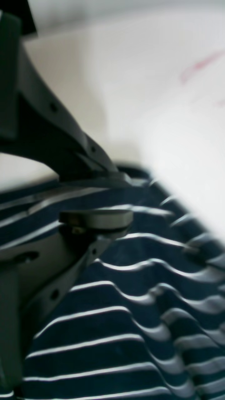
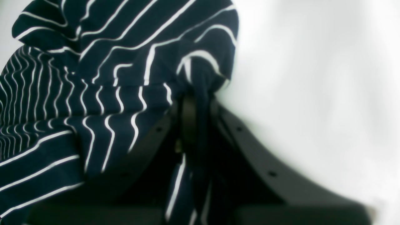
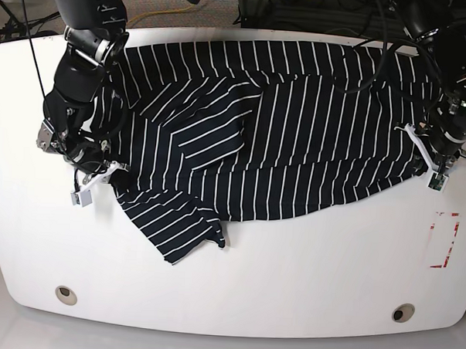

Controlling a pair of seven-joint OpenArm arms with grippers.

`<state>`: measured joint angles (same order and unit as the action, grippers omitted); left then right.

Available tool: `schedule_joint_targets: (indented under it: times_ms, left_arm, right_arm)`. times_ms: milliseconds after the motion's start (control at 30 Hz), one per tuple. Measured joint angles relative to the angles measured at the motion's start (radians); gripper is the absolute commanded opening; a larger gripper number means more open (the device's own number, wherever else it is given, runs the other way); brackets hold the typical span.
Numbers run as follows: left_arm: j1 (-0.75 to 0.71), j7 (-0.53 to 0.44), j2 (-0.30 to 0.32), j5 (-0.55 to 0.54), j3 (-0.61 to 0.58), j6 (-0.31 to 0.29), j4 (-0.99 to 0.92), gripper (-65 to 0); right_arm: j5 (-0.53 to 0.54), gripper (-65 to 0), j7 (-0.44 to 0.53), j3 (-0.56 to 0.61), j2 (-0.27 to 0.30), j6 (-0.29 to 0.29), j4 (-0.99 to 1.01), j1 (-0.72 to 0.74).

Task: Fold the T-shirt properly
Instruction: 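Grasp the shirt edge with the right gripper and reposition the left gripper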

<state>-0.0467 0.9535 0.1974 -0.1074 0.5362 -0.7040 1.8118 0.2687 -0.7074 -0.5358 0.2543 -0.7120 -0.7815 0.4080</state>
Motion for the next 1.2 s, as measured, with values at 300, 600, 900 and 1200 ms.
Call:
schedule_joint_targets:
  times_ms: [300,600,900,1200]
  left_arm:
    - [0.115,0.103,0.006,0.014,0.098,0.005,-0.052,-6.4]
    - [0.288,0.111,0.002,0.025,0.185,0.007,-0.404,-12.5]
    - [0.363,0.032,0.006,0.026,0.185,0.008,-0.656,-14.2]
    - [0.365,-0.032,0.005,0.018,0.183,0.007,-0.729,-61.8]
  right_arm:
    - [0.0,-61.7,0.006,0.0,-0.013,0.004,-0.001,0.0]
    - [-0.003,-61.7,0.01,0.0,-0.029,0.004,-0.002,0.002]
    - [-0.003,-61.7,0.009,0.0,-0.03,0.004,-0.002,0.003]
    - [0.011,-61.7,0.025,0.0,-0.029,0.003,-0.002,-0.015]
